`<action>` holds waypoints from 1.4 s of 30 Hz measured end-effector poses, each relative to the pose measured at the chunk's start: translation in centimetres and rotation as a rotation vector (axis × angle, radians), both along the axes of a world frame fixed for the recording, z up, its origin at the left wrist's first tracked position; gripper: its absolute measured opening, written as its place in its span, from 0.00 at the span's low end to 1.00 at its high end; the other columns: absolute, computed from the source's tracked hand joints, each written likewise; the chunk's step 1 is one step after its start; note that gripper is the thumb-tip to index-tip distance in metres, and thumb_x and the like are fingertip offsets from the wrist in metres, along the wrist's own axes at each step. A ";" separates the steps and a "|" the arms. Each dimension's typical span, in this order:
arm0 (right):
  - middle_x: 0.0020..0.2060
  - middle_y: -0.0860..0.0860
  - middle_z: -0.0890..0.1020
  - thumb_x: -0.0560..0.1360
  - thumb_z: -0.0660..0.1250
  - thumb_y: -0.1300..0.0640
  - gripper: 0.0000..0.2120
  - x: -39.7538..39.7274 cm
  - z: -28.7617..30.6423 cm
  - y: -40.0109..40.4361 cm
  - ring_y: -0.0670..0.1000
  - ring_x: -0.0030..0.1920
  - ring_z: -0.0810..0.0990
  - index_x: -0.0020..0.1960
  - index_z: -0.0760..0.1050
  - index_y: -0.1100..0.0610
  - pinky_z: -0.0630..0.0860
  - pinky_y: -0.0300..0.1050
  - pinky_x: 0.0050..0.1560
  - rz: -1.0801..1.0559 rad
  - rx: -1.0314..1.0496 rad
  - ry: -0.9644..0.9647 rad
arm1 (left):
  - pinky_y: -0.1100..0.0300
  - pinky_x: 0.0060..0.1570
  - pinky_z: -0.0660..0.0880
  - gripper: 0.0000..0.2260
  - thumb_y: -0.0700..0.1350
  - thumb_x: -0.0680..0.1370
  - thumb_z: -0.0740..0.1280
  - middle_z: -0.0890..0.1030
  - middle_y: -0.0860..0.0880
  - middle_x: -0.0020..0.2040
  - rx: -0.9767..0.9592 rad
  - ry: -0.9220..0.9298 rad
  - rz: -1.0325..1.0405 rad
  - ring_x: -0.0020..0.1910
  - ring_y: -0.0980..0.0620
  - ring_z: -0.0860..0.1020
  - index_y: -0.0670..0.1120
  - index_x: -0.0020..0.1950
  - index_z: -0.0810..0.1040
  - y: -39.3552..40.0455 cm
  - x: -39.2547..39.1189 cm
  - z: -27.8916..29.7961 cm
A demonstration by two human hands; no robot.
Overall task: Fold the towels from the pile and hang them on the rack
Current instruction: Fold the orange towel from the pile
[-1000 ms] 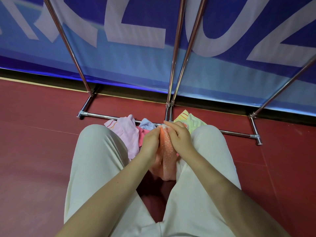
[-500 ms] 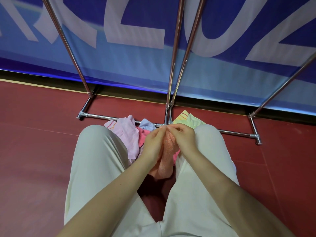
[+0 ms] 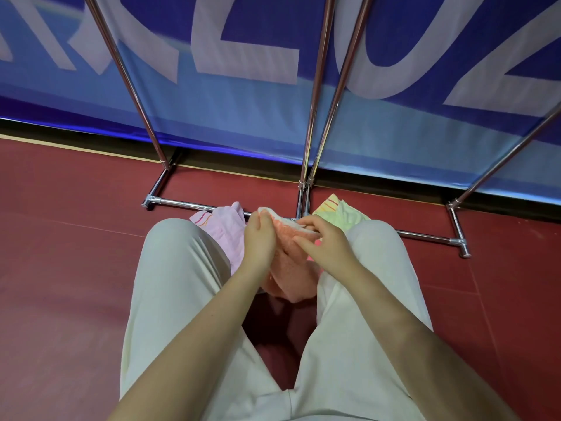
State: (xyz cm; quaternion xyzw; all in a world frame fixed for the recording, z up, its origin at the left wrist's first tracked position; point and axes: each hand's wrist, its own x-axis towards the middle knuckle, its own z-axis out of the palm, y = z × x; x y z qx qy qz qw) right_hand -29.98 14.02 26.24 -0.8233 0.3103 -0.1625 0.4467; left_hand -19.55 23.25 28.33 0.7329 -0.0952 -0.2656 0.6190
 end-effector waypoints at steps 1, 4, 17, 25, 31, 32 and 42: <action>0.44 0.44 0.81 0.72 0.71 0.56 0.11 -0.1 -0.1 0.0 0.47 0.48 0.77 0.53 0.78 0.47 0.75 0.44 0.51 0.020 -0.041 0.029 | 0.62 0.49 0.63 0.09 0.43 0.83 0.51 0.70 0.55 0.47 0.006 -0.059 -0.016 0.51 0.55 0.67 0.48 0.53 0.71 0.2 0.4 0.4; 0.41 0.42 0.79 0.73 0.68 0.53 0.09 -0.1 -0.1 -0.2 0.49 0.48 0.76 0.53 0.78 0.45 0.75 0.48 0.52 -0.002 -0.148 0.054 | 0.67 0.39 0.67 0.11 0.45 0.83 0.55 0.70 0.54 0.38 0.007 -0.191 -0.130 0.41 0.54 0.69 0.47 0.42 0.70 0.4 1.3 0.1; 0.51 0.51 0.82 0.74 0.64 0.57 0.14 -1.7 1.2 -1.7 0.54 0.55 0.75 0.59 0.79 0.55 0.71 0.48 0.56 -0.140 -0.517 0.007 | 0.71 0.53 0.69 0.08 0.38 0.81 0.61 0.79 0.59 0.48 -0.093 -0.518 -0.296 0.49 0.68 0.75 0.47 0.52 0.78 2.0 3.2 0.5; 0.43 0.51 0.77 0.72 0.68 0.58 0.05 -2.9 1.3 -1.4 0.51 0.52 0.70 0.44 0.81 0.57 0.70 0.47 0.55 -0.183 -0.708 -0.238 | 0.59 0.54 0.68 0.08 0.38 0.82 0.56 0.76 0.61 0.43 -0.089 -0.557 -0.225 0.45 0.68 0.73 0.50 0.51 0.73 1.4 2.5 -0.2; 0.46 0.40 0.76 0.76 0.66 0.62 0.06 -2.8 0.9 -1.2 0.38 0.46 0.74 0.48 0.70 0.54 0.74 0.49 0.53 -0.151 -0.026 -0.148 | 0.73 0.49 0.68 0.11 0.38 0.82 0.54 0.75 0.57 0.46 -0.194 -0.209 -0.225 0.45 0.67 0.73 0.51 0.51 0.73 0.5 0.8 0.2; 0.42 0.38 0.76 0.75 0.68 0.62 0.09 -2.7 1.0 -1.1 0.38 0.41 0.74 0.49 0.69 0.52 0.73 0.46 0.49 -0.149 0.001 -0.132 | 0.71 0.49 0.68 0.11 0.38 0.82 0.54 0.75 0.57 0.46 -0.204 -0.193 -0.205 0.46 0.65 0.73 0.52 0.51 0.73 0.5 0.8 0.3; 0.36 0.52 0.75 0.71 0.69 0.71 0.04 -2.0 2.0 -1.7 0.43 0.37 0.73 0.43 0.75 0.65 0.70 0.37 0.40 -0.351 0.344 -0.344 | 0.62 0.45 0.66 0.09 0.41 0.81 0.53 0.74 0.57 0.45 -0.082 -0.791 -0.167 0.43 0.57 0.71 0.44 0.56 0.72 1.6 2.7 -0.1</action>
